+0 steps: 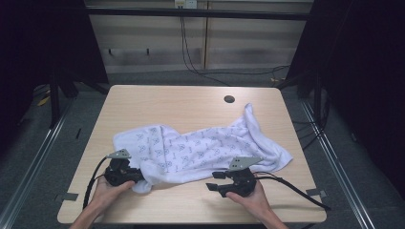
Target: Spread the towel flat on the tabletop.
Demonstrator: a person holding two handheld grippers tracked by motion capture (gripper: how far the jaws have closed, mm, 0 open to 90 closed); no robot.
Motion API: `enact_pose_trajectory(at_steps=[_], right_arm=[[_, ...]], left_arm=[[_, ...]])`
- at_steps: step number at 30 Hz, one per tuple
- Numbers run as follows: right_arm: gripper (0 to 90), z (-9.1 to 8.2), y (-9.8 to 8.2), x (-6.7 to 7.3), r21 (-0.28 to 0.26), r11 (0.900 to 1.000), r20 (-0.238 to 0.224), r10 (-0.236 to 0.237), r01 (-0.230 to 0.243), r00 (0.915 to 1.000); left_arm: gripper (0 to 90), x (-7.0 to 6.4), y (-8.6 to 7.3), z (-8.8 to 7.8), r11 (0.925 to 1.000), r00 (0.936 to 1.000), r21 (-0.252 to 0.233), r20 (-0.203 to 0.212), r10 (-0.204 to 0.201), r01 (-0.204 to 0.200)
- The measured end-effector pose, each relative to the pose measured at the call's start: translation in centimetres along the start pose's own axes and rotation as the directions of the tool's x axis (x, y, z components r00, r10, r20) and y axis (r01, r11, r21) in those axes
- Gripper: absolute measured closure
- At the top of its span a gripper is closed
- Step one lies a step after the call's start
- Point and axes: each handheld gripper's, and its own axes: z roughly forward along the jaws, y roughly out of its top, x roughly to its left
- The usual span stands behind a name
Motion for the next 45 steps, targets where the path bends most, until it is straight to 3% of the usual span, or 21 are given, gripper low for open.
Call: enact_pose_trajectory(at_steps=[3, 7, 13, 16, 19, 21, 24, 28, 30, 33, 35, 37, 38, 40, 41, 42, 45], right_arm=[[49.6, -1.2, -0.4, -0.3, -0.018, 1.0, 0.021, 0.008, -0.008, 0.9998], [49.4, -3.5, -1.6, -1.1, -0.041, 0.998, 0.066, 0.042, -0.039, 0.997], [52.1, -7.2, -4.5, -1.2, -0.082, 0.992, 0.16, 0.111, -0.099, 0.9809], [50.8, -8.2, -5.4, -0.7, -0.099, 0.988, 0.173, 0.137, -0.121, 0.9755], [45.9, -7.7, -5.3, -0.2, -0.091, 0.987, 0.148, 0.142, -0.129, 0.9787], [42.6, -6.8, -4.8, 0.0, -0.08, 0.988, 0.129, 0.143, -0.134, 0.9812], [40.1, -5.0, -3.5, 0.6, -0.077, 0.99, 0.079, 0.123, -0.117, 0.9893], [37.8, -2.8, -1.2, 1.6, -0.087, 0.993, 0.011, 0.075, -0.074, 0.9971], [36.7, -1.9, -0.3, 1.9, -0.087, 0.994, -0.014, 0.062, -0.063, 0.998], [35.9, -0.6, 0.7, 2.4, -0.092, 0.994, -0.053, 0.049, -0.054, 0.9974], [35.9, 0.0, 1.3, 3.1, -0.096, 0.995, -0.071, 0.032, -0.039, 0.997], [36.0, 0.6, 1.5, 3.4, -0.082, 0.996, -0.082, 0.018, -0.025, 0.9964], [38.1, 1.1, 1.5, 3.5, -0.067, 0.997, -0.089, 0.018, -0.024, 0.9958], [66.2, 1.8, 1.2, 3.5, -0.031, 0.999, -0.045, -0.023, 0.022, 0.9987], [73.0, 1.9, 1.0, 3.3, -0.022, 0.999, -0.028, -0.023, 0.022, 0.9994], [78.4, 1.6, 0.9, 2.9, -0.026, 1.0, -0.011, -0.007, 0.007, 0.9999], [80.2, -0.5, 0.7, 0.8, -0.082, 0.995, 0.04, 0.055, -0.052, 0.9977]], left_arm=[[81.5, -1.3, 0.1, 0.5, 0.9991, 0.9992, 0.017, -0.009, 0.04, -0.039], [83.4, -3.6, 0.2, 1.6, 0.996, 0.9969, 0.044, 0.009, 0.078, -0.078], [84.9, -6.7, 1.1, 4.0, 0.9911, 0.9917, 0.048, 0.04, 0.122, -0.124], [84.9, -7.9, 1.6, 5.4, 0.9904, 0.9895, 0.044, 0.068, 0.128, -0.131], [84.2, -9.5, 2.2, 7.0, 0.9889, 0.9847, 0.045, 0.109, 0.136, -0.141], [81.6, -10.3, 2.5, 7.6, 0.9857, 0.9781, 0.038, 0.136, 0.158, -0.164], [73.5, -10.9, 2.7, 6.3, 0.9826, 0.967, -0.021, 0.175, 0.185, -0.184], [64.9, -9.1, 2.3, 3.0, 0.9863, 0.9759, -0.098, 0.161, 0.147, -0.133], [63.9, -7.6, 2.1, 1.5, 0.9858, 0.9871, -0.133, 0.108, 0.118, -0.103], [63.1, -5.1, 2.2, 0.0, 0.9839, 0.9958, -0.158, 0.024, 0.089, -0.084], [62.4, -3.0, 2.1, -0.4, 0.9863, 0.9979, -0.155, -0.038, 0.052, -0.057], [61.3, -1.3, 1.8, -0.1, 0.992, 0.9945, -0.118, -0.1, 0.033, -0.045], [60.9, -0.4, 1.6, 0.1, 0.9955, 0.9928, -0.093, -0.119, 0.009, -0.02], [60.4, 0.2, 1.4, 0.4, 0.998, 0.9917, -0.062, -0.129, 0.002, -0.01], [59.9, 0.2, 1.4, 0.5, 0.9984, 0.9906, -0.055, -0.137, 0.006, -0.013], [59.8, 0.1, 1.4, 0.5, 0.9984, 0.9912, -0.054, -0.132, 0.011, -0.018], [59.9, 0.0, 1.5, 0.9, 0.9989, 0.9904, -0.037, -0.136, 0.022, -0.028]])
